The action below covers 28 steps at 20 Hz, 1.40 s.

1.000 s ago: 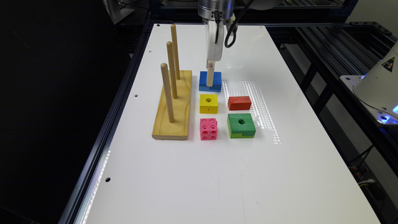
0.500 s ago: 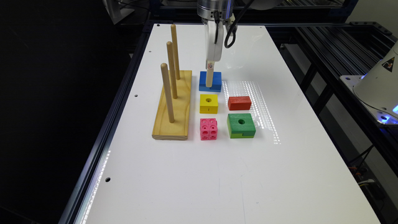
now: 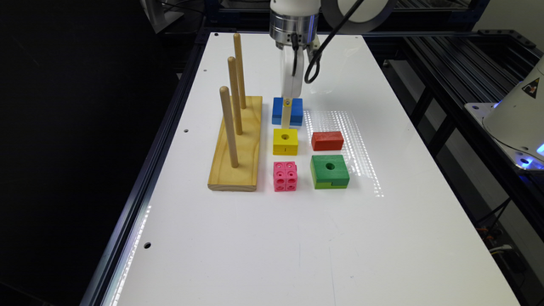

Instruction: Pick up blue block.

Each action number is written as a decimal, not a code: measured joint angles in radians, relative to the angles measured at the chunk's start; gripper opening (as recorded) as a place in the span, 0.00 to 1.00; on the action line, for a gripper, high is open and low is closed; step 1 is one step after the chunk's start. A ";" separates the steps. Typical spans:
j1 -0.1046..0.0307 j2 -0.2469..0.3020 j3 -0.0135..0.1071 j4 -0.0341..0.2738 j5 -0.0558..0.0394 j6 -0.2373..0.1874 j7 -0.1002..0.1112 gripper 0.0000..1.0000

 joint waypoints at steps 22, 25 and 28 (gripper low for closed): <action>0.000 -0.004 0.000 0.002 0.0000 -0.003 0.000 0.00; 0.000 -0.015 0.000 0.002 0.0000 -0.010 0.000 0.00; 0.000 -0.039 0.000 0.002 0.0000 -0.032 0.000 0.00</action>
